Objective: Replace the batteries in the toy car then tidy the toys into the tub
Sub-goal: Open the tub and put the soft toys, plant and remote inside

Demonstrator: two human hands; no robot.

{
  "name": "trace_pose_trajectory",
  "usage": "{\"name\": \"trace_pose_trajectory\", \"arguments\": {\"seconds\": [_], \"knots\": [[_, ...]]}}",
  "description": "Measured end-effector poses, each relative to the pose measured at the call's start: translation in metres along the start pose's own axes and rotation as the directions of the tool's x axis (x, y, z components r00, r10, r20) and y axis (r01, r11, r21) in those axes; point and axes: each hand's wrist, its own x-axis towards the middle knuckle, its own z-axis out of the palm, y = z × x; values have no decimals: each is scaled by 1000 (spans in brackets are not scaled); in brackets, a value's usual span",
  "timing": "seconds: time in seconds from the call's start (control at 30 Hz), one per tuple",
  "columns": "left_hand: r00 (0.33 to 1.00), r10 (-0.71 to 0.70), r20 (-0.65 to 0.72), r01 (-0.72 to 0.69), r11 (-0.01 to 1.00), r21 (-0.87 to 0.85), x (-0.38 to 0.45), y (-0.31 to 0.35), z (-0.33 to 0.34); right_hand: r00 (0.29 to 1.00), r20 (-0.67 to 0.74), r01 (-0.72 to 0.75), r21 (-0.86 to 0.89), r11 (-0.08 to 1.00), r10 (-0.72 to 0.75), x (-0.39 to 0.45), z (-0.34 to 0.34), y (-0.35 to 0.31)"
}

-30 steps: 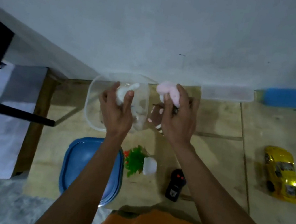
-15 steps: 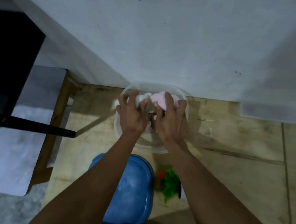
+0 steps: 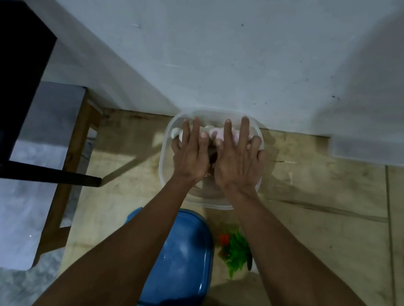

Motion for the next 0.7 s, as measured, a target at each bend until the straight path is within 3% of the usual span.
{"name": "trace_pose_trajectory", "arguments": {"seconds": [0.1, 0.27, 0.43, 0.57, 0.63, 0.7], "knots": [[999, -27, 25, 25, 999, 47, -5, 4, -1, 998, 68, 8, -30, 1000, -6, 1, -9, 10], [994, -57, -98, 60, 998, 28, -32, 38, -12, 998, -59, 38, 133, 990, -31, -11, -32, 32], [960, 46, -277, -86, 987, -133, -86, 60, -2, 959, -263, 12, 407, 913, 105, -55, -43, 101], [910, 117, -397, -161, 984, -79, -154, 69, 32, 944, -273, -8, 545, 838, 187, -108, -32, 170], [910, 52, -411, -74, 997, -37, -193, 66, 60, 941, -211, -94, 585, 806, 264, -141, -19, 198], [911, -145, -387, 150, 989, -18, -223, 60, 90, 939, -102, -210, 588, 781, 329, -175, -2, 214]]}}
